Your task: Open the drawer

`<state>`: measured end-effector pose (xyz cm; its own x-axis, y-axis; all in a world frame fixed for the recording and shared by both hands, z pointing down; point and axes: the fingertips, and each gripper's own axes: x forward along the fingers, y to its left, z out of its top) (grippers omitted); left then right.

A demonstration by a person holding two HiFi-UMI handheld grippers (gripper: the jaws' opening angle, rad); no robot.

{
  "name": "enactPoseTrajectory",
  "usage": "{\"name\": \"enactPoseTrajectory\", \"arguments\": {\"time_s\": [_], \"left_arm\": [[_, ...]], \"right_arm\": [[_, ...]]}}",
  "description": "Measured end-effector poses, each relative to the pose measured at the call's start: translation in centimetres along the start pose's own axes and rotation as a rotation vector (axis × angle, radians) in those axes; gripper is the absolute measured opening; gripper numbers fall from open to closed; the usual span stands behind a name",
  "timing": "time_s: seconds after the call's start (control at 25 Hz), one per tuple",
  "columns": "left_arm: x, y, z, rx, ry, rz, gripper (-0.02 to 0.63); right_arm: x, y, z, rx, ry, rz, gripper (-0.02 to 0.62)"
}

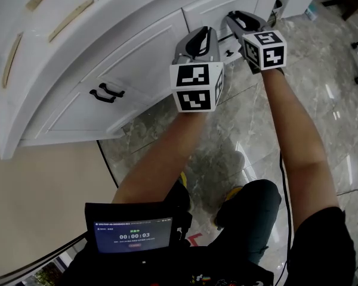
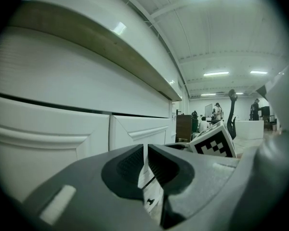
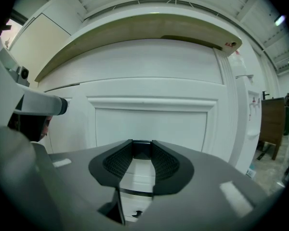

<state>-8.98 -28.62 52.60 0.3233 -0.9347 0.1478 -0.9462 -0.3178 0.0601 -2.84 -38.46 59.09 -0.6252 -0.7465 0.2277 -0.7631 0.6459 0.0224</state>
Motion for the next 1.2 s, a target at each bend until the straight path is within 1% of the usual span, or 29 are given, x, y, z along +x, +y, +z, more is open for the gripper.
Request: {"name": "enactPoseTrajectory", "arguments": {"time_s": [0.36, 0.72, 0.92, 1.04, 1.2], "left_arm": [[-1.6, -2.1, 0.1, 0.008, -0.002, -0.028, 0.026], [-4.1, -6.0, 0.7, -0.021, -0.029, -0.057, 0.026], [-5.0, -8.7, 0.5, -0.003, -0.008, -0.081, 0.026], [-5.5, -10.1, 0.5, 0.004, 0.01, -0.099, 0.026], [-5.8, -11.1, 0.7, 0.012, 0.019, -0.106, 0.026]], "right_arm": [[-2.8, 0.1, -0.5, -0.006, 0.003, -0.006, 0.146], [-8.9, 0.7, -2.0, -0.001, 0.007, -0.013, 0.146], [-12.0, 0.7, -2.7, 0.006, 0.022, -0.019, 0.144], [-12.4, 0.6, -2.8, 0.015, 0.033, -0.031, 0.143], [-12.7, 0.6, -2.8, 0.012, 0.044, -0.02, 0.141]]}}
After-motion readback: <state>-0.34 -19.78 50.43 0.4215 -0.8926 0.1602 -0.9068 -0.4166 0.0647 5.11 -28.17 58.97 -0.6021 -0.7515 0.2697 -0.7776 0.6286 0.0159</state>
